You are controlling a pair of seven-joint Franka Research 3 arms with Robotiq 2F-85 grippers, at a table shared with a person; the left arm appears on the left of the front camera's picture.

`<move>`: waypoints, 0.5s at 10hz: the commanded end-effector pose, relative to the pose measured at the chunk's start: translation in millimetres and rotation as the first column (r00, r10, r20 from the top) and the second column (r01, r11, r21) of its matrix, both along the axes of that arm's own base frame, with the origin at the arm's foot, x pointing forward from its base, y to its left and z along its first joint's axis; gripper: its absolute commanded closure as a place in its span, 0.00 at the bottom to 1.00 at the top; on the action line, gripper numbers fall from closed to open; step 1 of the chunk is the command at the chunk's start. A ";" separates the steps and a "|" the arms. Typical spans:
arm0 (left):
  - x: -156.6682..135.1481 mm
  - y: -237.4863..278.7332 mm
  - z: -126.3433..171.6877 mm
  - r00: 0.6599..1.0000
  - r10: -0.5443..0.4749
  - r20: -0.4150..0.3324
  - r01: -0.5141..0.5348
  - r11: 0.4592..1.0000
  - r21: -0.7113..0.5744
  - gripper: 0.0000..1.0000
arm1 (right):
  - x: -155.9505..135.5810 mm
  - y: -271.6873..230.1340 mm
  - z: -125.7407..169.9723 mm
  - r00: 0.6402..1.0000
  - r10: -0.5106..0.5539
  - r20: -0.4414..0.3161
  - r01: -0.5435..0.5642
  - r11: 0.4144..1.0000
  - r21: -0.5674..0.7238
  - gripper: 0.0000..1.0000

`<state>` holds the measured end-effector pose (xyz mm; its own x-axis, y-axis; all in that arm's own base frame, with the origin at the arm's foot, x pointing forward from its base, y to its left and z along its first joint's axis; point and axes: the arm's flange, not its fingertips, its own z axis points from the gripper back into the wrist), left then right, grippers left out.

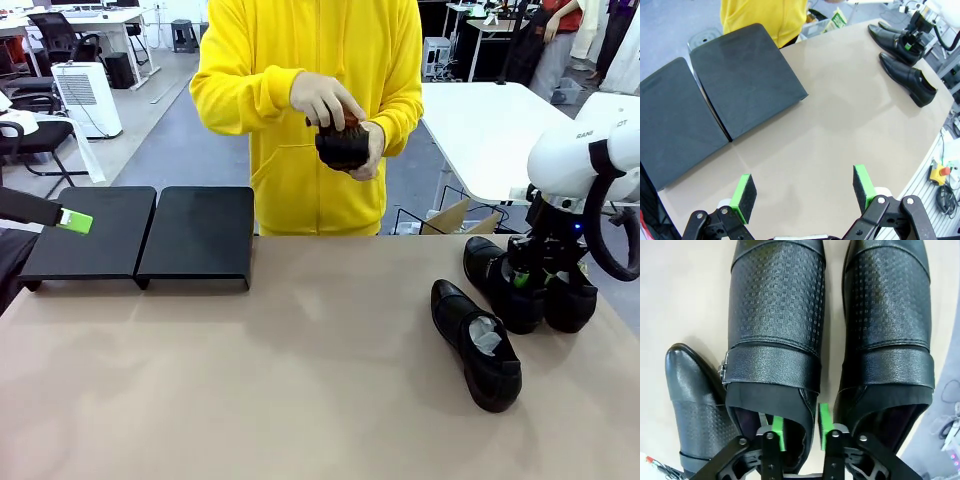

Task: Organize the shoes by placing them on the stand.
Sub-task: Pick up one Shoe and place it in the middle of the table.

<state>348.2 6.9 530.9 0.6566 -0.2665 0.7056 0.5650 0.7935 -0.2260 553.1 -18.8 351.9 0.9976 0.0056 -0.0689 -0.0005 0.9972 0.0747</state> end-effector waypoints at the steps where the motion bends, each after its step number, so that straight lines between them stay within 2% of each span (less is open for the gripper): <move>1: -1.0 0.7 -1.4 1.000 -0.013 0.006 0.013 1.000 -0.008 0.00 | 10.2 -1.3 -0.8 0.999 -0.023 -0.030 0.022 0.999 -0.031 1.00; 5: -1.0 0.7 -1.4 1.000 -0.013 0.006 0.013 1.000 -0.008 0.00 | 18.3 -3.6 -11.7 0.996 -0.026 -0.081 0.025 1.000 -0.015 1.00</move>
<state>348.2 6.9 530.9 0.6566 -0.2665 0.7056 0.5650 0.7935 -0.2260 563.1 -26.4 346.1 0.9930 -0.0027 -0.1184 0.0117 0.9971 0.0755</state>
